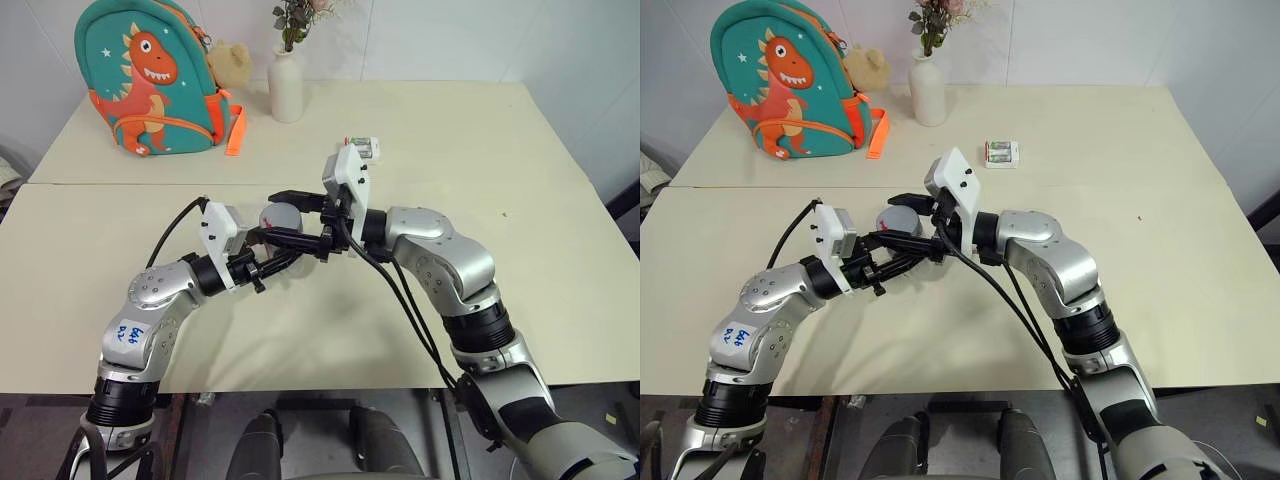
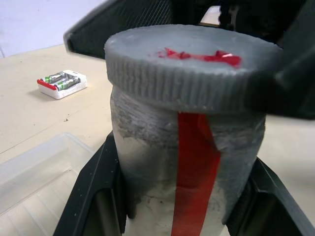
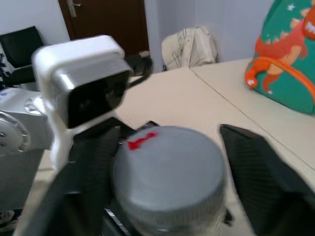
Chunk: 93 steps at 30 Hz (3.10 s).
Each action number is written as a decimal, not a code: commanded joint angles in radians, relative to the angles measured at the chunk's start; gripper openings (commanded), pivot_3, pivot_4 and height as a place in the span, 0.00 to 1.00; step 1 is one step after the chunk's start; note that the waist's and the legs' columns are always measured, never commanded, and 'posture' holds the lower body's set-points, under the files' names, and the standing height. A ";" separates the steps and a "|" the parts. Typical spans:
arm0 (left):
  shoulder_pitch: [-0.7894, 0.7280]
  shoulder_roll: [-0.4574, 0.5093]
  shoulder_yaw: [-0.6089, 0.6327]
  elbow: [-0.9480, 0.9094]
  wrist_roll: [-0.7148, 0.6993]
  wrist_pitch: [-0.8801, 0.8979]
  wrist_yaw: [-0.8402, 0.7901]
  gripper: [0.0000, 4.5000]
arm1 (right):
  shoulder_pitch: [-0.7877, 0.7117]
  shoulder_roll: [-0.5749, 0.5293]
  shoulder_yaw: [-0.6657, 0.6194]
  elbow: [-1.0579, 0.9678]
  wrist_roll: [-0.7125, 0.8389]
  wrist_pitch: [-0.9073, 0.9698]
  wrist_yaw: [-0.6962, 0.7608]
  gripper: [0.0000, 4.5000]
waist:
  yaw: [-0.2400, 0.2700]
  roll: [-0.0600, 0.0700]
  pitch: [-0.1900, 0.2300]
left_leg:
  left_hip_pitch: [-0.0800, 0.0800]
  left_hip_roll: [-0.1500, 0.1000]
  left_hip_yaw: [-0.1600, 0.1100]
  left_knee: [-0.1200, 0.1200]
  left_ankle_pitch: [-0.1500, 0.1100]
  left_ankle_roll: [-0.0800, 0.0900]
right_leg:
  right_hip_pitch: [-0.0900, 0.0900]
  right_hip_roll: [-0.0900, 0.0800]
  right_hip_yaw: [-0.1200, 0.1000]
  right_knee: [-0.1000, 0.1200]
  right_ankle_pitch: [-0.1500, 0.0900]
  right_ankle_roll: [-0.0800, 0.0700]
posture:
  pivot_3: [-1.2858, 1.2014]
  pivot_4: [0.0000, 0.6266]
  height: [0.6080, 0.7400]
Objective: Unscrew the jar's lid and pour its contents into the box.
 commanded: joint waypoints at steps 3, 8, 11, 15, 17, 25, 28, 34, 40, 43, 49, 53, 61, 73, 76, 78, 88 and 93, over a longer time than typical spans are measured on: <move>-0.004 -0.005 0.006 -0.001 -0.004 -0.023 -0.017 0.44 | -0.030 0.004 -0.040 -0.016 0.024 -0.017 0.018 0.57 | 0.000 0.000 0.000 | 0.000 0.000 0.000 0.000 0.000 0.000 | 0.000 0.000 0.000 0.000 0.000 0.000 | 0.52 0.24 1.00; -0.035 0.004 -0.010 -0.003 -0.092 0.017 -0.134 0.44 | -0.048 -0.051 -0.021 0.001 0.063 -0.061 0.223 0.57 | 0.001 0.000 0.000 | 0.000 0.000 0.000 0.000 0.000 0.000 | 0.000 0.000 0.000 0.000 0.000 0.000 | 0.52 0.24 1.00; -0.068 0.044 -0.039 -0.012 -0.157 0.051 -0.287 0.44 | -0.106 -0.109 -0.015 0.070 0.099 -0.081 0.432 0.57 | 0.000 0.000 0.000 | -0.001 0.000 0.000 0.000 0.000 0.000 | 0.000 0.000 0.000 0.000 0.000 0.000 | 0.52 0.24 1.00; -0.116 0.067 -0.059 0.014 -0.173 0.066 -0.379 0.44 | -0.166 -0.139 0.004 0.150 0.094 -0.103 0.573 0.57 | -0.006 0.000 0.000 | 0.000 0.000 0.000 0.000 0.000 0.000 | 0.000 0.001 0.000 0.000 0.000 0.001 | 0.52 0.24 1.00; -0.137 0.067 -0.063 0.028 -0.172 0.070 -0.402 0.44 | -0.194 -0.145 0.008 0.187 0.085 -0.113 0.624 0.57 | -0.006 0.000 0.000 | 0.000 0.000 0.000 0.000 0.000 0.000 | 0.000 0.001 0.000 0.001 0.000 0.001 | 0.52 0.24 1.00; -0.112 0.044 -0.041 0.016 -0.152 0.050 -0.372 0.44 | -0.208 -0.154 0.002 0.200 0.094 -0.048 0.638 0.57 | -0.005 0.000 0.000 | 0.000 0.000 0.000 0.000 0.000 0.000 | -0.001 0.001 0.000 0.003 -0.002 0.002 | 0.52 0.24 1.00; -0.101 0.041 -0.039 0.008 -0.138 0.040 -0.358 0.44 | -0.201 -0.160 -0.007 0.187 0.110 0.002 0.620 0.79 | -0.002 0.000 0.000 | 0.000 0.000 0.000 0.001 0.000 0.000 | -0.002 0.001 0.000 0.005 -0.002 0.002 | 0.52 0.24 1.00; -0.097 0.060 0.013 0.025 -0.100 0.008 -0.301 0.44 | -0.162 -0.131 -0.079 0.144 0.108 -0.031 0.493 1.00 | -0.002 0.000 0.000 | -0.001 0.000 0.000 0.001 0.001 -0.001 | -0.005 0.001 0.001 0.010 -0.003 0.000 | 0.52 0.24 1.00; -0.085 0.083 0.049 0.047 -0.093 0.006 -0.270 0.44 | -0.107 -0.093 -0.091 0.068 0.064 -0.064 0.344 1.00 | -0.003 0.000 0.000 | -0.002 0.000 0.000 0.001 0.001 -0.001 | -0.007 0.001 0.001 0.011 -0.003 0.000 | 0.52 0.24 1.00; -0.078 0.075 0.033 0.032 -0.100 0.013 -0.269 0.44 | -0.103 -0.063 -0.068 0.068 0.032 -0.076 0.283 1.00 | -0.003 0.000 0.000 | -0.002 0.000 0.000 0.001 0.001 -0.001 | -0.008 0.001 0.001 0.011 -0.003 0.000 | 0.52 0.24 1.00; -0.099 0.052 0.012 0.033 -0.097 0.014 -0.254 0.44 | -0.129 -0.010 -0.040 0.105 -0.014 -0.099 0.226 1.00 | -0.002 0.000 0.000 | -0.003 0.000 0.000 0.001 0.001 -0.001 | -0.008 0.001 0.001 0.011 -0.003 0.000 | 0.52 0.24 1.00; -0.105 0.046 0.010 0.038 -0.094 0.013 -0.248 0.44 | -0.143 0.004 -0.034 0.115 -0.017 -0.094 0.219 1.00 | -0.001 0.000 0.000 | -0.003 0.000 0.000 0.001 0.001 -0.001 | -0.008 0.001 0.001 0.012 -0.003 -0.001 | 0.52 0.24 1.00; -0.091 0.050 0.022 0.027 -0.106 0.013 -0.246 0.44 | -0.164 -0.041 -0.076 0.175 -0.031 -0.100 0.222 1.00 | -0.002 0.000 0.000 | -0.003 0.000 0.000 0.001 0.001 -0.001 | -0.009 0.001 0.001 0.012 -0.003 -0.001 | 0.52 0.24 1.00; -0.083 0.071 0.051 0.009 -0.154 0.029 -0.289 0.44 | -0.134 -0.311 -0.182 0.349 -0.001 -0.173 0.408 1.00 | 0.004 0.000 0.000 | -0.005 0.000 0.000 0.002 0.001 -0.001 | -0.008 0.001 0.001 0.008 -0.003 0.000 | 0.52 0.24 1.00; -0.086 0.081 0.059 0.017 -0.162 0.030 -0.303 0.44 | -0.130 -0.336 -0.210 0.364 0.023 -0.174 0.465 1.00 | -0.018 0.001 0.001 | -0.004 0.000 0.001 0.001 0.001 -0.001 | -0.009 0.001 0.002 0.010 -0.003 0.000 | 0.52 0.24 1.00; -0.092 0.088 0.064 0.029 -0.164 0.031 -0.316 0.44 | -0.134 -0.340 -0.225 0.347 0.051 -0.153 0.495 1.00 | -0.024 0.001 0.001 | -0.004 0.001 0.001 0.000 0.001 -0.001 | -0.010 0.002 0.002 0.012 -0.004 0.000 | 0.52 0.24 1.00; -0.164 0.080 0.020 0.116 -0.139 0.016 -0.382 0.44 | -0.129 -0.179 -0.155 0.134 0.117 -0.062 0.427 1.00 | -0.024 0.001 0.001 | -0.003 0.001 0.000 0.003 0.001 -0.002 | -0.009 0.002 0.002 0.016 -0.004 0.000 | 0.52 0.24 1.00; -0.179 0.063 -0.007 0.122 -0.140 0.017 -0.397 0.44 | -0.143 -0.106 -0.101 0.127 0.081 -0.071 0.376 1.00 | -0.021 0.001 0.001 | -0.003 0.001 0.000 0.003 0.001 -0.002 | -0.010 0.002 0.002 0.015 -0.004 0.000 | 0.52 0.24 1.00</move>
